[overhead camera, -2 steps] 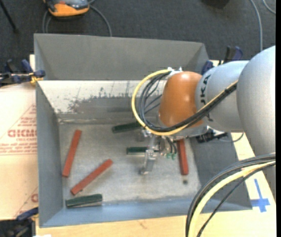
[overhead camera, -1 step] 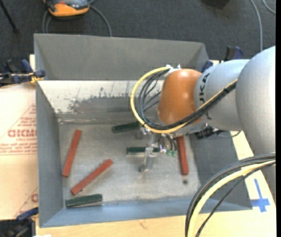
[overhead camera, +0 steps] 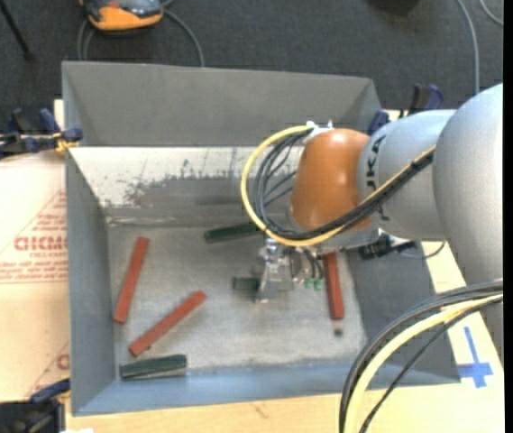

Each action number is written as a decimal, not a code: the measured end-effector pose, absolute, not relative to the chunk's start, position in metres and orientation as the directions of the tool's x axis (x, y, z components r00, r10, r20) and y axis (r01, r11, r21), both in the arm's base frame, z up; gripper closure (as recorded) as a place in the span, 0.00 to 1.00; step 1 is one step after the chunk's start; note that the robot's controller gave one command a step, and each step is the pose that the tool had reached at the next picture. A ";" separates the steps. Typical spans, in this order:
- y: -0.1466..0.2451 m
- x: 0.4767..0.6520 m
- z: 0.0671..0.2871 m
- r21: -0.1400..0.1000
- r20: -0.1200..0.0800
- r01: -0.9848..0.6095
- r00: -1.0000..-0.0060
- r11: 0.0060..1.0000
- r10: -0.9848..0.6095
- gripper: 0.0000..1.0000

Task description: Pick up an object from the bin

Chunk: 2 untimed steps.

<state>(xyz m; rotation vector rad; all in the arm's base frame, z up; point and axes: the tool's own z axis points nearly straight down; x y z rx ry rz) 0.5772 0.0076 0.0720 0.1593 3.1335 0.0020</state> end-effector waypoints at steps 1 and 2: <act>0.008 0.577 0.072 0.001 -0.004 0.101 -0.995 0.995 0.101 1.00; 0.008 0.577 0.073 0.001 -0.004 0.101 -0.995 0.995 0.101 1.00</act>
Offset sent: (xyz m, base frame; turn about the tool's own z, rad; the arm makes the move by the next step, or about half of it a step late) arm 0.0000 0.0000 0.0061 0.0000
